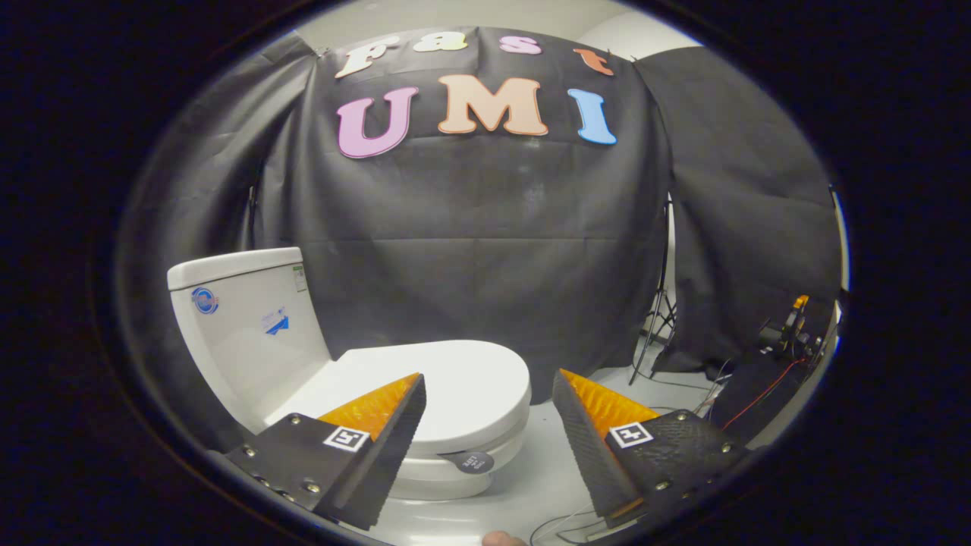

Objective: Open the toilet lid.

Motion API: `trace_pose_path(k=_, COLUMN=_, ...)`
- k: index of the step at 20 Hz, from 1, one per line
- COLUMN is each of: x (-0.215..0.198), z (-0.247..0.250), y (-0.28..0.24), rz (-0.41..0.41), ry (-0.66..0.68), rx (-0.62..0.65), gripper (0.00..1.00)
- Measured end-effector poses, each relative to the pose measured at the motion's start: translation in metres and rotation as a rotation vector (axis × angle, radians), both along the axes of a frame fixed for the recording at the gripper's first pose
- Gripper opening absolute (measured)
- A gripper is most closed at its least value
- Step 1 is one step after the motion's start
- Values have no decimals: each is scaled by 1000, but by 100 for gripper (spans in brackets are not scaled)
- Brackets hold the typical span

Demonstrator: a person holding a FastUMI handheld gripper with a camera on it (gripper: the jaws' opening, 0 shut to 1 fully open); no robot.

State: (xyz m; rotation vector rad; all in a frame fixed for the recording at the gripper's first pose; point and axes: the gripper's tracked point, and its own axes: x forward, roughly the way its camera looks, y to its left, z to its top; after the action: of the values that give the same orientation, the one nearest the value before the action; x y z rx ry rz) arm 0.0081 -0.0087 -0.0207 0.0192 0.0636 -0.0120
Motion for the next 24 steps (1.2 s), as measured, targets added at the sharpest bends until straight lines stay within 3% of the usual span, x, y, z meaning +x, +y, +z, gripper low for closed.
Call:
trace_pose_path(k=10, x=17, z=-86, y=-20, rz=-67, ry=286, rx=149, gripper=99)
trace_pose_path(k=18, x=19, z=-144, y=-14, rz=-132, ry=460, rx=422, gripper=99)
trace_pose_path(k=21, x=24, z=-170, y=0, rz=-116, ry=532, rx=574, gripper=96)
trace_pose_path(k=24, x=37, z=-184, y=14, rz=-91, ry=560, rx=758, gripper=79)
